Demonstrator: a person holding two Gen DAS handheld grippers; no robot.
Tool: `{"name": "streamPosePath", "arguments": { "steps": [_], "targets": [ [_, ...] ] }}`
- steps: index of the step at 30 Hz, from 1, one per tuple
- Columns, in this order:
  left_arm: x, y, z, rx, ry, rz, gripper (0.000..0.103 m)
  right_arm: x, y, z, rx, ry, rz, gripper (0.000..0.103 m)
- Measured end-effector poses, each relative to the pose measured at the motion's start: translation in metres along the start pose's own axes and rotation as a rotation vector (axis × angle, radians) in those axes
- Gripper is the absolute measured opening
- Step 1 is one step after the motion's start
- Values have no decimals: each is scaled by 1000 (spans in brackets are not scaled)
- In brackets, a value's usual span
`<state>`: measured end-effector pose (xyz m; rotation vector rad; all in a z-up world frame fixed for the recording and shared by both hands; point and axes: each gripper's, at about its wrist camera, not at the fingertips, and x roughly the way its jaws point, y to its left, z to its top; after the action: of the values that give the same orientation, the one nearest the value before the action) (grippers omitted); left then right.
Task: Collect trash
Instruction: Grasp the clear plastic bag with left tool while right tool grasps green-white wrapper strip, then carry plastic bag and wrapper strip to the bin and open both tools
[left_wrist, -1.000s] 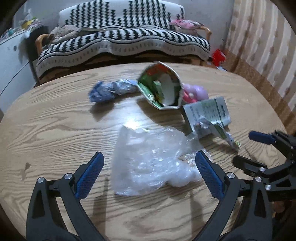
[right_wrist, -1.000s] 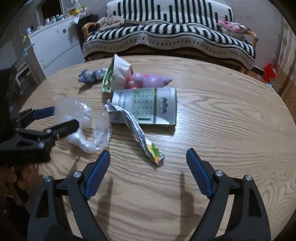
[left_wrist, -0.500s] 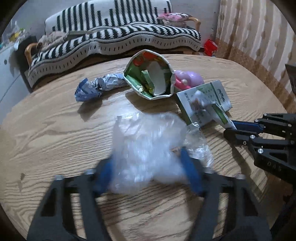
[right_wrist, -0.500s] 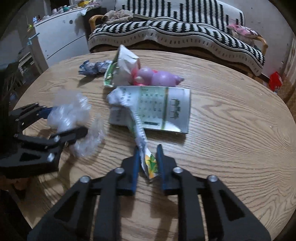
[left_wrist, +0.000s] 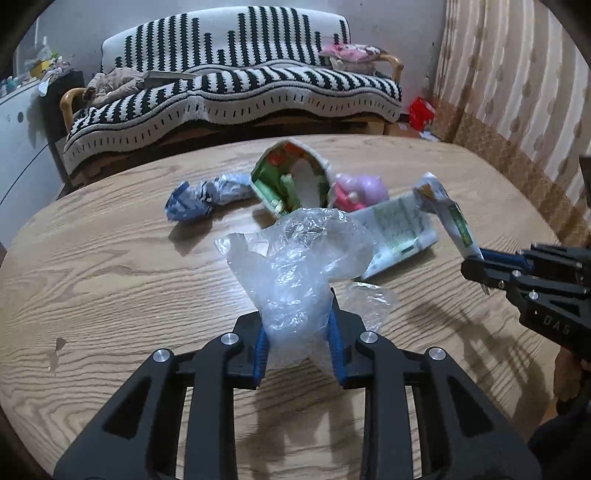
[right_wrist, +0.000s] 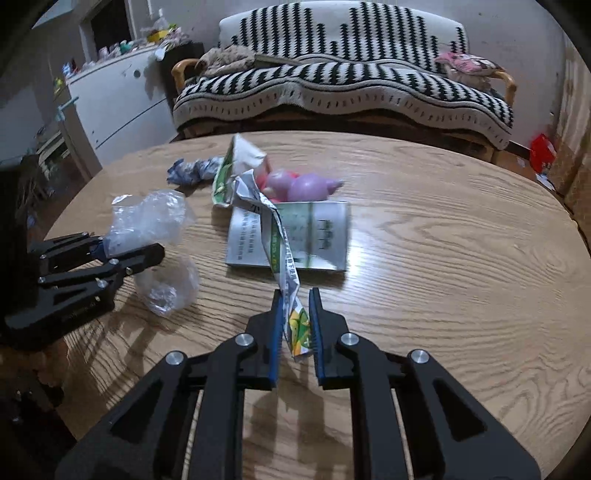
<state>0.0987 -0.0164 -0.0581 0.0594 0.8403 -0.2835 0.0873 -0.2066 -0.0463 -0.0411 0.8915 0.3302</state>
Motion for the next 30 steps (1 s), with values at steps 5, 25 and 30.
{"name": "streamPosePath", "arguments": {
  "steps": [5,25,30],
  "targets": [
    [-3,-32,12,19,-11,-32,26,-31,-32,-15,50,-18,-55,14],
    [14,-303,28,250,-1,-285,26,-198,-263,-167,454,-95,-361,14],
    [15,-380,16,316,15,-382,26,-242,-315,-226,580,-111,-438,14]
  ]
}}
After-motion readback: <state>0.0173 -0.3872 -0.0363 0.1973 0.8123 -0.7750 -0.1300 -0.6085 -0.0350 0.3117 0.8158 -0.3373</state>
